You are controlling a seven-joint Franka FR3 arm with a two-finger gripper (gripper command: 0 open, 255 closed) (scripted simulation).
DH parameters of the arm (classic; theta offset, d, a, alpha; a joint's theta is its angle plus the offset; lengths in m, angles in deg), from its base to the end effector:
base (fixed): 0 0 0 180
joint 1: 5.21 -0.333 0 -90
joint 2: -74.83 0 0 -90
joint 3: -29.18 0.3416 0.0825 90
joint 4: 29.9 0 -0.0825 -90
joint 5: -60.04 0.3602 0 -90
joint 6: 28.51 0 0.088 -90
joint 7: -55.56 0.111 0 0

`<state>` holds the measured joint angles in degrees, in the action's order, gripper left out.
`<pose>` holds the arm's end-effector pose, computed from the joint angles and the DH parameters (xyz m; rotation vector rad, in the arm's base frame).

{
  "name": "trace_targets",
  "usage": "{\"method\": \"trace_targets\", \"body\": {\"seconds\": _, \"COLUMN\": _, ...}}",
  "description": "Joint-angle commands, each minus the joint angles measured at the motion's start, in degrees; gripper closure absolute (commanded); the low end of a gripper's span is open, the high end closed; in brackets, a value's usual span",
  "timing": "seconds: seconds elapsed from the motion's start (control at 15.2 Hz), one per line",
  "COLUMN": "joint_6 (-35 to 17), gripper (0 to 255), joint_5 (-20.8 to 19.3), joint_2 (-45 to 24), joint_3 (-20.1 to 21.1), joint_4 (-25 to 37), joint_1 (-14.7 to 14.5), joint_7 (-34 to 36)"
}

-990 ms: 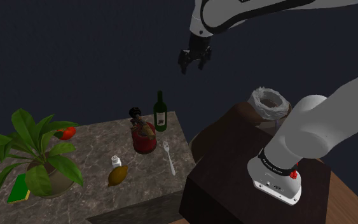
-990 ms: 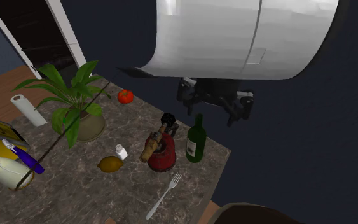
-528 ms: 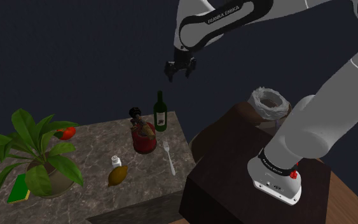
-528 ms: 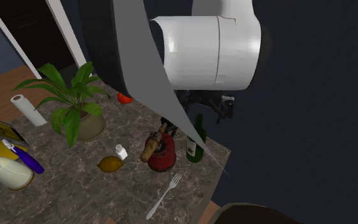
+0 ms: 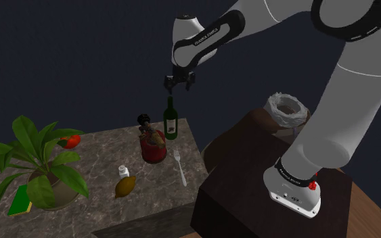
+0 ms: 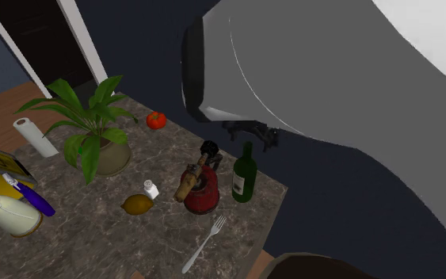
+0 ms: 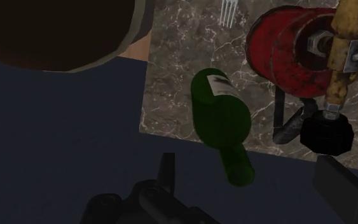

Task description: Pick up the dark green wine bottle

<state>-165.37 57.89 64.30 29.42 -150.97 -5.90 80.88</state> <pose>0.5654 0.0087 0.3739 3.0711 -0.6219 0.1495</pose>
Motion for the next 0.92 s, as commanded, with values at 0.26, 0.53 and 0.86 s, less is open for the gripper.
{"method": "trace_targets", "body": {"seconds": 0.26, "joint_6": -2.62, "gripper": 0, "joint_5": -0.6, "joint_2": -13.91, "joint_3": -0.67, "joint_4": 11.07, "joint_1": -0.33, "joint_7": 2.65}}
{"method": "trace_targets", "body": {"seconds": 0.53, "joint_6": -4.0, "gripper": 0, "joint_5": -0.67, "joint_2": -17.86, "joint_3": -0.88, "joint_4": 13.59, "joint_1": -0.43, "joint_7": 3.21}}
{"method": "trace_targets", "body": {"seconds": 0.86, "joint_6": -7.1, "gripper": 0, "joint_5": -0.77, "joint_2": -20.88, "joint_3": -0.94, "joint_4": 13.52, "joint_1": -0.46, "joint_7": 3.37}}
